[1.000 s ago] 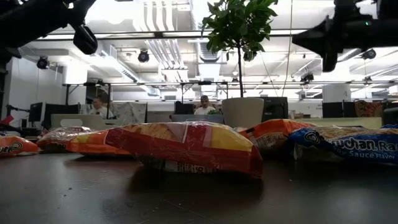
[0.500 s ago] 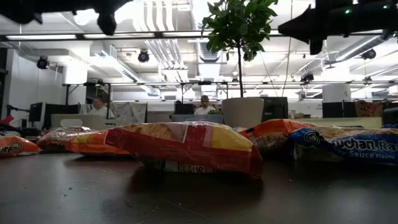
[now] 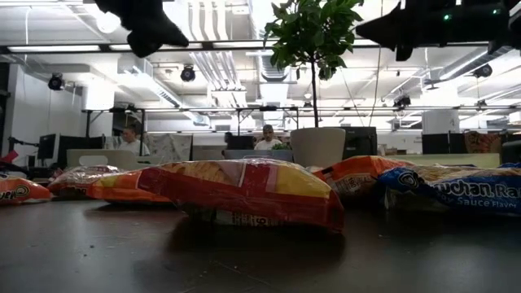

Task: Sort Maruchan noodles
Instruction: Put the red noodle pack into the white bin

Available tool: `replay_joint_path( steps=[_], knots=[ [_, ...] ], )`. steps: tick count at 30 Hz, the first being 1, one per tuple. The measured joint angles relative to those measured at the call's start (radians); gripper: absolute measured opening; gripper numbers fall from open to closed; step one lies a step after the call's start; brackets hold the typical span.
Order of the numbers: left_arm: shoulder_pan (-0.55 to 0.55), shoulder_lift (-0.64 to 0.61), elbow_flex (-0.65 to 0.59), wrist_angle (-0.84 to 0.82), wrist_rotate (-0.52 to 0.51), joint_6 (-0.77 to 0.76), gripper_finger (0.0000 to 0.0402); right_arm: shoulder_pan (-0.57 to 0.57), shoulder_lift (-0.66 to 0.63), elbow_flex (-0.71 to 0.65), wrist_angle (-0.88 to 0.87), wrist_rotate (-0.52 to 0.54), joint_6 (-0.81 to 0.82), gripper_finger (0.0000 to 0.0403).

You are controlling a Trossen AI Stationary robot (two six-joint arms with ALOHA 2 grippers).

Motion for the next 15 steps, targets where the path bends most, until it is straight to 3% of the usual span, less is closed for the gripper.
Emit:
replay_joint_path(
  steps=[6, 12, 15],
  knots=[
    [-0.003, 0.021, -0.010, -0.151, 0.052, -0.140, 0.0000, 0.000, -0.001, 0.000, 0.003, -0.013, -0.008, 0.0029],
    [-0.004, 0.020, -0.030, -0.256, 0.053, -0.167, 0.0002, 0.000, -0.002, 0.000, 0.030, -0.012, -0.015, 0.0029],
    [-0.004, 0.019, -0.030, -0.314, 0.052, -0.183, 0.0020, 0.000, -0.002, 0.000, 0.021, -0.012, -0.008, 0.0029]
  ],
)
